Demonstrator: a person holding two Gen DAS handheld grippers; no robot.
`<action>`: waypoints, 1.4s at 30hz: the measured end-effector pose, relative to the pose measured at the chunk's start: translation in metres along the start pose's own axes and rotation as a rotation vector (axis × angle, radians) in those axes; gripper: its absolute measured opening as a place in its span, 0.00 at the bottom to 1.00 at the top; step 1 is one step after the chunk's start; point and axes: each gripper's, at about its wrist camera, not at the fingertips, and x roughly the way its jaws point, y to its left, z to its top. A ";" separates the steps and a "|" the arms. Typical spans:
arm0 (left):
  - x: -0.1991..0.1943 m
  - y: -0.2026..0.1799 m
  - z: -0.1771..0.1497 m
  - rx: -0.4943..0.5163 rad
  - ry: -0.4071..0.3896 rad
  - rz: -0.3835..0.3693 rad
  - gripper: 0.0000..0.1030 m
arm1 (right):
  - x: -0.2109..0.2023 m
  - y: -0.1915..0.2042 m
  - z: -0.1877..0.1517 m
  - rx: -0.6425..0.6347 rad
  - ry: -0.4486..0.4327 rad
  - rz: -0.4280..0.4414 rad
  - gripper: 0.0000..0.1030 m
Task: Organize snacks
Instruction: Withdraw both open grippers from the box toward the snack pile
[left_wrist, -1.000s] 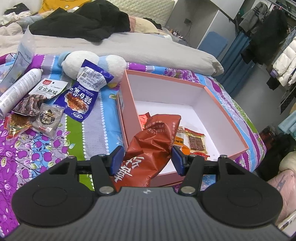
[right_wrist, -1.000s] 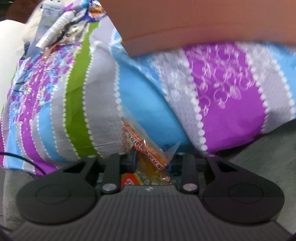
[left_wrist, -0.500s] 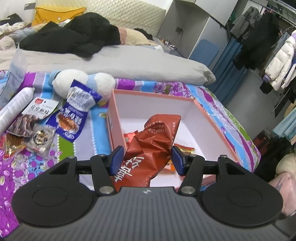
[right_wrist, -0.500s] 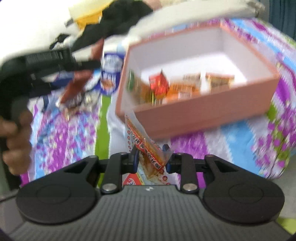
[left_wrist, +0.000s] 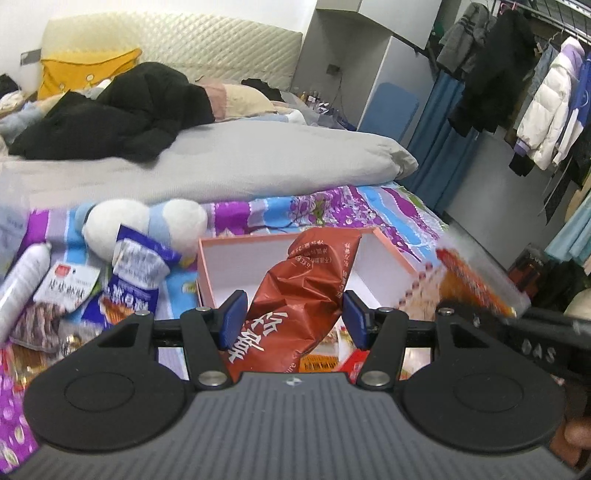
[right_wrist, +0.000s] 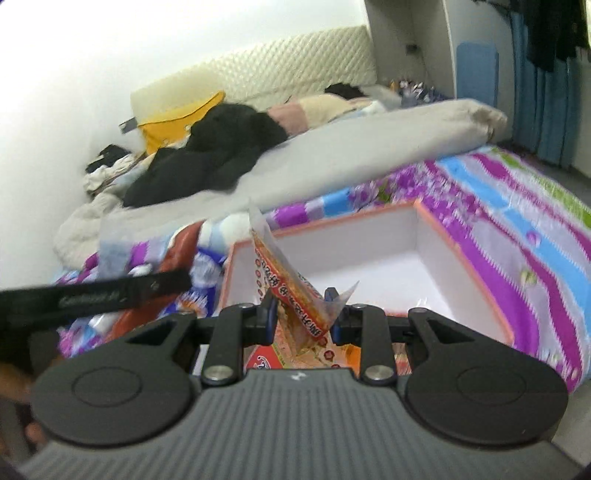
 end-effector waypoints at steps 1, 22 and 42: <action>0.006 0.001 0.004 0.000 0.007 0.004 0.60 | 0.008 -0.002 0.004 -0.012 -0.005 -0.010 0.29; 0.099 0.005 -0.008 0.040 0.175 0.053 0.73 | 0.123 -0.032 -0.034 0.004 0.192 -0.088 0.73; -0.053 0.013 -0.028 0.048 -0.026 0.085 0.80 | 0.011 0.027 -0.038 -0.004 -0.039 -0.004 0.73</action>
